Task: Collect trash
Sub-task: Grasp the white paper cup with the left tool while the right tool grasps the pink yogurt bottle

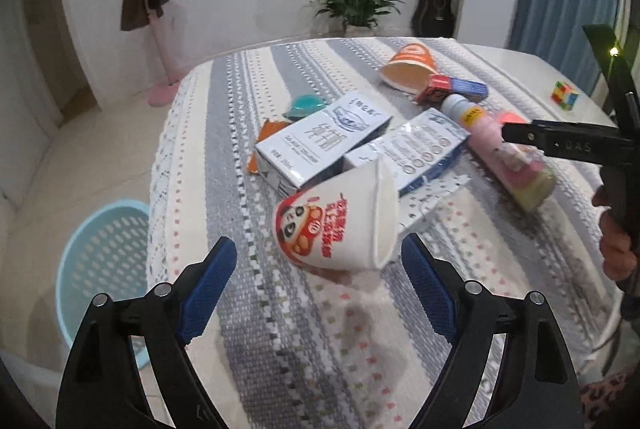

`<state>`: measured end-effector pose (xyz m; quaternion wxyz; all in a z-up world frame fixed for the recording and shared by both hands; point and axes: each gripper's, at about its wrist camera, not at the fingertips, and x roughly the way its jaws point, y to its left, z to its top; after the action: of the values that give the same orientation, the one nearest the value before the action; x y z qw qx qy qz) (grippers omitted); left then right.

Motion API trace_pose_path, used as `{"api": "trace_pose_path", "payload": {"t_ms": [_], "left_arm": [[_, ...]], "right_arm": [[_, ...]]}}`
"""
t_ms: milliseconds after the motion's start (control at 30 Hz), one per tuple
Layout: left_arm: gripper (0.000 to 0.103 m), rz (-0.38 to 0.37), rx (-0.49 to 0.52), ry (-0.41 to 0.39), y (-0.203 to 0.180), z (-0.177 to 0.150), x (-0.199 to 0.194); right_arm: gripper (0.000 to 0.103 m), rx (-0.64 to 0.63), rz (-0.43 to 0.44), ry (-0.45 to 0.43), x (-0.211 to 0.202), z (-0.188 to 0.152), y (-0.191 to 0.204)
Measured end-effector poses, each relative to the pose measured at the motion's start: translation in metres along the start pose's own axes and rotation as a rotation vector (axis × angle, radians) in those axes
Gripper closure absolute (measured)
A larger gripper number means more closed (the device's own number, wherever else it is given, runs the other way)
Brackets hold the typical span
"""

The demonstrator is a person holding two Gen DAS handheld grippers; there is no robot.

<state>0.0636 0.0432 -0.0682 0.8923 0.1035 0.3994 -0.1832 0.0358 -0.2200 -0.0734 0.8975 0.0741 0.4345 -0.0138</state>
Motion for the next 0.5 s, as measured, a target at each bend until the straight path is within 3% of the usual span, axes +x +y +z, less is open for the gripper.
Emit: {"api": "trace_pose_path", "payload": {"t_ms": [233, 500], "left_arm": [[0.036, 0.026, 0.004, 0.007, 0.0, 0.007, 0.01], [0.073, 0.001, -0.056, 0.023, 0.007, 0.012, 0.02]], "right_arm": [[0.035, 0.017, 0.025, 0.036, 0.019, 0.001, 0.001], [0.036, 0.018, 0.014, 0.071, 0.033, 0.004, 0.004]]}}
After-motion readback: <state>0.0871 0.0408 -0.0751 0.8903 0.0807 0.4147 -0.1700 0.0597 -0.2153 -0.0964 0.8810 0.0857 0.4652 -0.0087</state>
